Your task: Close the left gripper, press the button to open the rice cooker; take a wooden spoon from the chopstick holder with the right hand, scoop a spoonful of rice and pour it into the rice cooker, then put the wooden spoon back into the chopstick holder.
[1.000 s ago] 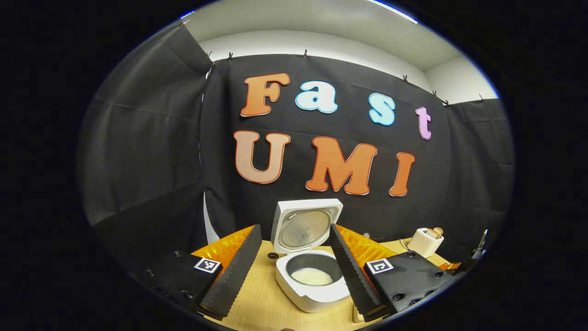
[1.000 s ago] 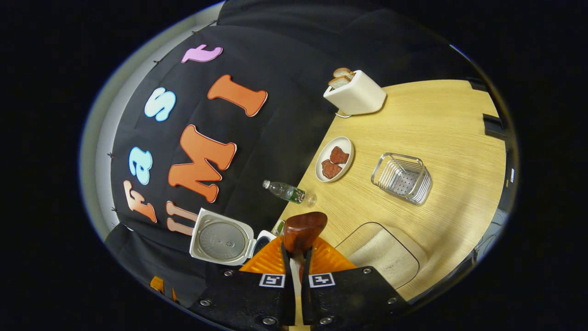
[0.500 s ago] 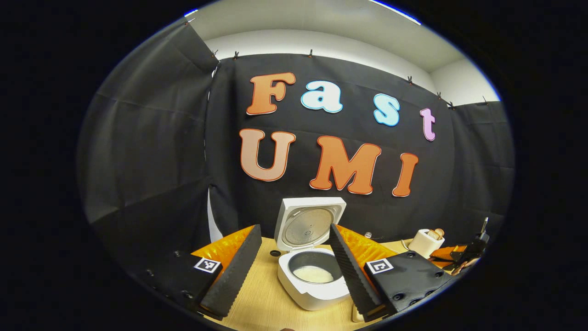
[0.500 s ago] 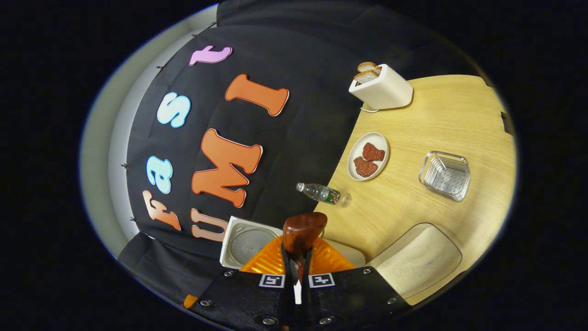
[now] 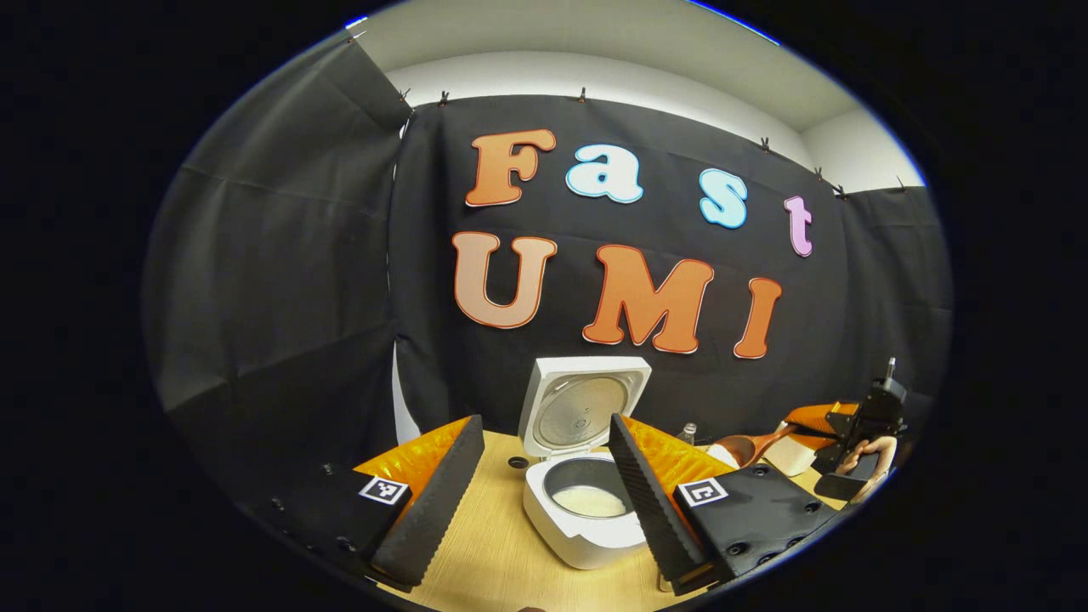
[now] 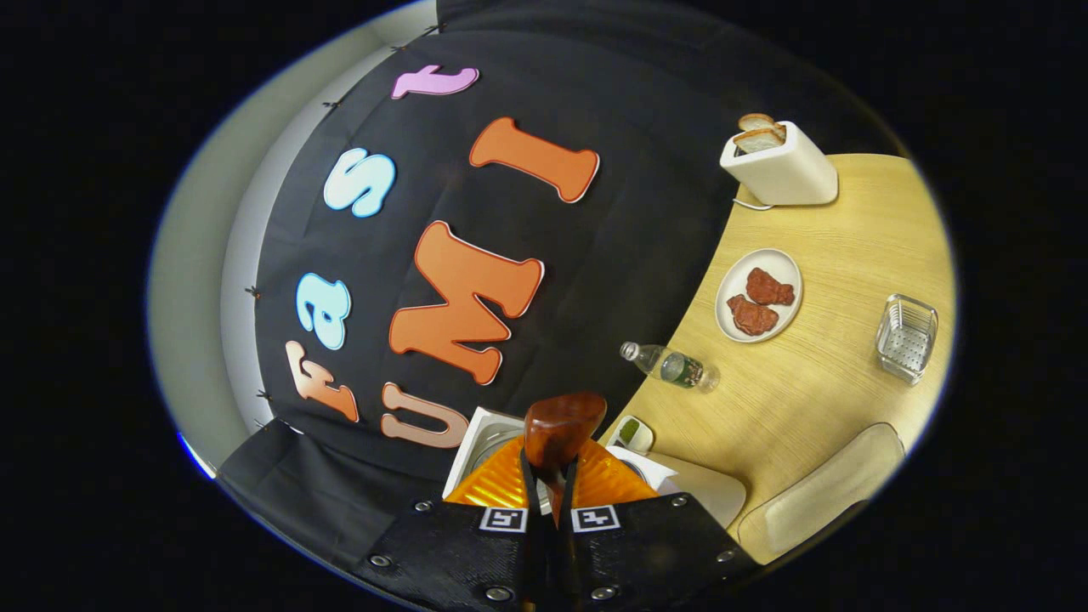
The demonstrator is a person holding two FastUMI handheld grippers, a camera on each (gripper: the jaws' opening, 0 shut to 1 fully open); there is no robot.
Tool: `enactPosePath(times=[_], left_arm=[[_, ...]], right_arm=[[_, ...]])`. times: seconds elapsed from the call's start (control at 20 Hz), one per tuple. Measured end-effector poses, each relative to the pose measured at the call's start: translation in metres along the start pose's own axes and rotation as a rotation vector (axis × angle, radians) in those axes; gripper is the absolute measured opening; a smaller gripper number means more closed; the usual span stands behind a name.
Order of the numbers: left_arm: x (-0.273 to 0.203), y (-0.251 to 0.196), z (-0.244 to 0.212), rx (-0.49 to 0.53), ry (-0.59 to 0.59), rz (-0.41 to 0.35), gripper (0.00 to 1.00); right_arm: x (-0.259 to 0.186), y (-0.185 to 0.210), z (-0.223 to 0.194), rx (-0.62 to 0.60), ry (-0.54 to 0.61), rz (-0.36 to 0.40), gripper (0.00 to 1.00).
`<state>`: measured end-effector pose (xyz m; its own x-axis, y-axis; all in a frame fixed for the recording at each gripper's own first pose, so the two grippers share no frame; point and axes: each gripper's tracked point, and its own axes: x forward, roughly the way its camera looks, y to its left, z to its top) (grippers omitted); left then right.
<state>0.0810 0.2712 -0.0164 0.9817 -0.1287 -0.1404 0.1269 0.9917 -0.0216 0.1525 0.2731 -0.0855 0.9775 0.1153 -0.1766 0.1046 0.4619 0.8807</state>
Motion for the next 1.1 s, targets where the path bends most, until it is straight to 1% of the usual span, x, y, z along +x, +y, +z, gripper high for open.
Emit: enactPosePath(times=[0.35,0.6,0.8,1.0,1.1], left_arm=[[0.015,0.01,-0.012,0.004,0.025,0.005,1.0],[0.022,0.018,-0.017,0.006,0.029,0.012,1.0],[0.028,0.024,-0.019,0.007,0.031,0.023,1.0],[0.027,0.022,-0.02,0.007,0.025,0.016,1.0],[0.027,0.022,-0.02,0.009,0.023,0.015,1.0]], right_arm=[[0.057,0.034,-0.028,-0.095,0.03,0.009,0.05],[0.088,0.041,-0.051,-0.199,0.05,-0.002,0.05],[0.098,0.041,-0.062,-0.26,0.065,-0.017,0.05],[0.103,0.043,-0.061,-0.372,0.036,-0.029,0.05],[0.104,0.045,-0.06,-0.409,0.027,-0.028,0.05]])
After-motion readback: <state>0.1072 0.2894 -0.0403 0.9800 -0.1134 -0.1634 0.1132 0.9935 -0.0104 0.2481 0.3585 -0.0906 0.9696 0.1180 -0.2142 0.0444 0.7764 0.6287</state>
